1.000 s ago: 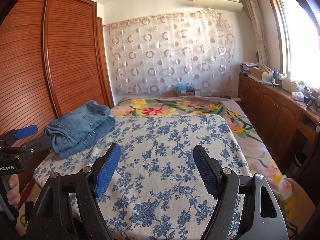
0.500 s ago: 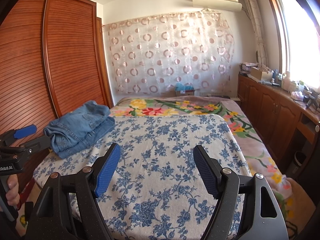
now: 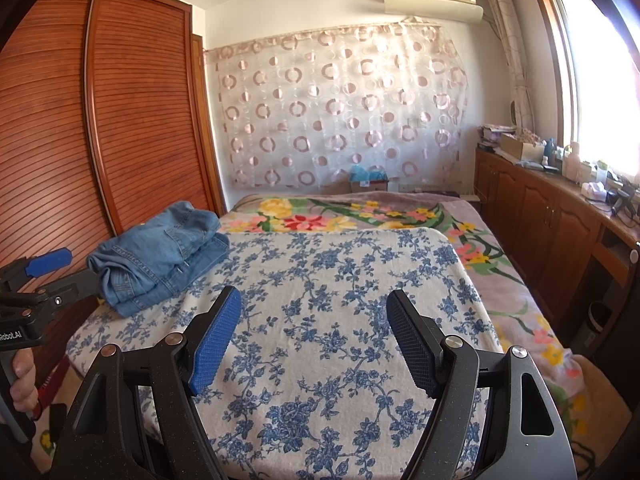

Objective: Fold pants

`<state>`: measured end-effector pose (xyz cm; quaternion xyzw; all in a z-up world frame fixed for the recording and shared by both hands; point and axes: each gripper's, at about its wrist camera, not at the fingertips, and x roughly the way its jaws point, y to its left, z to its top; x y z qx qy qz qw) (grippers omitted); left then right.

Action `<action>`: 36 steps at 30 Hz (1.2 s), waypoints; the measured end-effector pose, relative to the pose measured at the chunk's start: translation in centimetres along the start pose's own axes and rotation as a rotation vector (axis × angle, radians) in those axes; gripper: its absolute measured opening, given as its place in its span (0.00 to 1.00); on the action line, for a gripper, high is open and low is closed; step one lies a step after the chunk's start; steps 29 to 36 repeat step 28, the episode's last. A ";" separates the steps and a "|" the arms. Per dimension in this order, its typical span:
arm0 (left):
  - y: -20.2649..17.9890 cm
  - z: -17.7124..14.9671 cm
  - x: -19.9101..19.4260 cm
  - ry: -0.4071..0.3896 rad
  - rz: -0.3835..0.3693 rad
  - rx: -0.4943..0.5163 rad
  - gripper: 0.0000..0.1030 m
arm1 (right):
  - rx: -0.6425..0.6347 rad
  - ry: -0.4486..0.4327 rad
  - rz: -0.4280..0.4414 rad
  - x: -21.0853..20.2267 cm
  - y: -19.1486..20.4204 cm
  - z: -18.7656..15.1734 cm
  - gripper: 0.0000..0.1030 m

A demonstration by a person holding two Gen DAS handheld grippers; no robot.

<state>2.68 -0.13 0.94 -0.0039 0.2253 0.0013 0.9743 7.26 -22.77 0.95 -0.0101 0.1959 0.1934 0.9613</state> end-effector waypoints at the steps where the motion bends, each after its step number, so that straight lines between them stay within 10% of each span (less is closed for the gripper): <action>1: 0.0 0.0 0.0 0.000 0.000 0.000 0.92 | 0.000 -0.001 -0.001 0.0 -0.1 -0.1 0.75; 36: 0.0 0.0 -0.1 -0.001 0.001 -0.001 0.92 | -0.001 -0.004 -0.003 0.0 -0.3 -0.1 0.75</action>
